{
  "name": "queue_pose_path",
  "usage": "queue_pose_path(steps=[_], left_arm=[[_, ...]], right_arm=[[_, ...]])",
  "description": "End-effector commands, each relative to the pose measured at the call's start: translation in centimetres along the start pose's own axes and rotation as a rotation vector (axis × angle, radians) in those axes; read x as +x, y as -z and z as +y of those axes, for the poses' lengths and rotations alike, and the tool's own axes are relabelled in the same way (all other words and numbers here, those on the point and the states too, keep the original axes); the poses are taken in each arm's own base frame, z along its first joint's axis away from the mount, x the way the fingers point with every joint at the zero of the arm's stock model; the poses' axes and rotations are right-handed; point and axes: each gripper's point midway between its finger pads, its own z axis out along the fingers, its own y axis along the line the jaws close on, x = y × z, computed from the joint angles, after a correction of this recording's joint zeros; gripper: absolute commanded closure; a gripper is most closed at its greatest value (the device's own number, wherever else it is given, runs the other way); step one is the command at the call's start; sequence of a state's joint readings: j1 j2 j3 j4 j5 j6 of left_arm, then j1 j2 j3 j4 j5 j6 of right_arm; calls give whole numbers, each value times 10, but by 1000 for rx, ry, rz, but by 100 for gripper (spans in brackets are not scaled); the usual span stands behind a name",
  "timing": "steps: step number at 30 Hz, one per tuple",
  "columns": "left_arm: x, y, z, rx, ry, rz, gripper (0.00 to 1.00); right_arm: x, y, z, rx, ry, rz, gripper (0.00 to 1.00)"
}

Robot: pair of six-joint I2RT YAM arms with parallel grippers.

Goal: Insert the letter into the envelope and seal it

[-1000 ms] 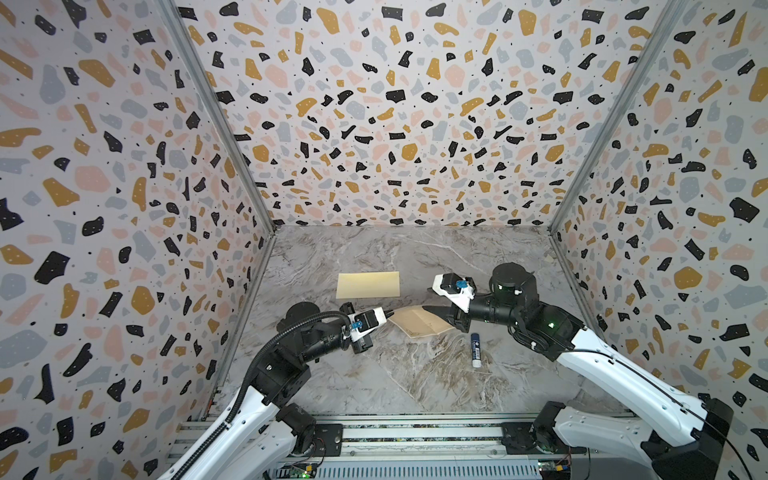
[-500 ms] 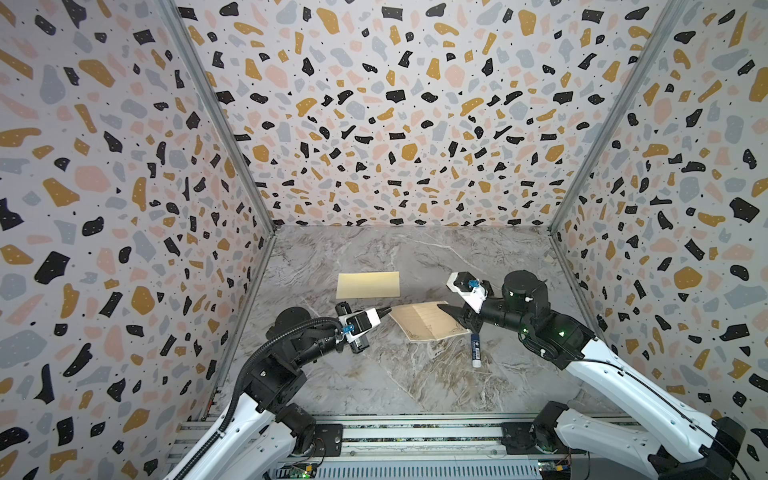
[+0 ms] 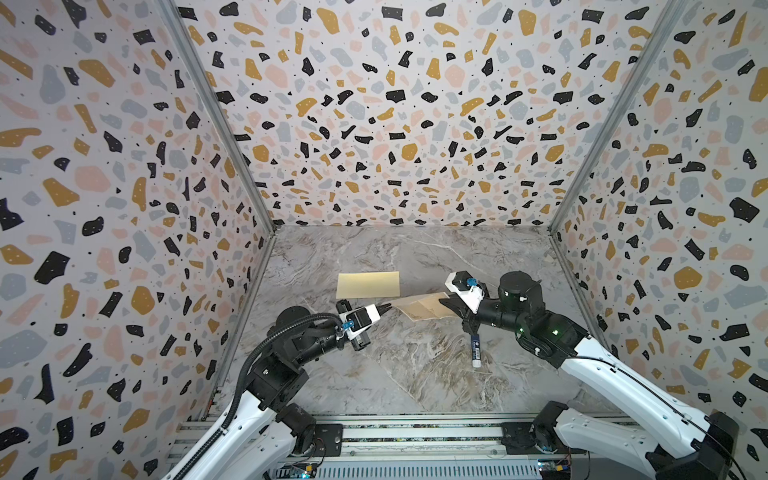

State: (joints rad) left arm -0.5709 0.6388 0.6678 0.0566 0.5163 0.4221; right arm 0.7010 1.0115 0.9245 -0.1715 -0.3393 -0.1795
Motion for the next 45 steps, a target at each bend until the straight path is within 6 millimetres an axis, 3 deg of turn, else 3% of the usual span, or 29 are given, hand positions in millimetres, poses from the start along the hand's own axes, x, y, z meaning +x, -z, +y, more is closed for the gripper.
queue_pose_path(steps=[1, 9, 11, 17, 23, 28, 35, 45], left_arm=[[-4, -1, -3, 10, 11, -38, 94], [1, -1, -8, 34, 36, -22, 61], [-2, 1, -11, 49, 34, -32, 56], [-21, 10, -24, 121, 20, -93, 26], [-28, 13, -18, 86, -3, -112, 11], [-21, 2, -11, 79, 10, -75, 8], [-16, -15, -8, 118, 16, -73, 8], [0, -33, -21, 224, 50, -34, 28]], right_arm=[[-16, 3, -8, 16, -35, -63, 100], [-21, 8, -19, 39, -43, -102, 100], [-21, 8, -22, 44, -42, -100, 100], [-18, 8, -27, 55, -25, -91, 100], [-25, 12, -9, -42, 40, -112, 100], [-28, 20, 19, -180, 92, -152, 100], [-20, 13, 38, -238, 154, -121, 100], [-11, -4, 53, -301, 176, -73, 100]])
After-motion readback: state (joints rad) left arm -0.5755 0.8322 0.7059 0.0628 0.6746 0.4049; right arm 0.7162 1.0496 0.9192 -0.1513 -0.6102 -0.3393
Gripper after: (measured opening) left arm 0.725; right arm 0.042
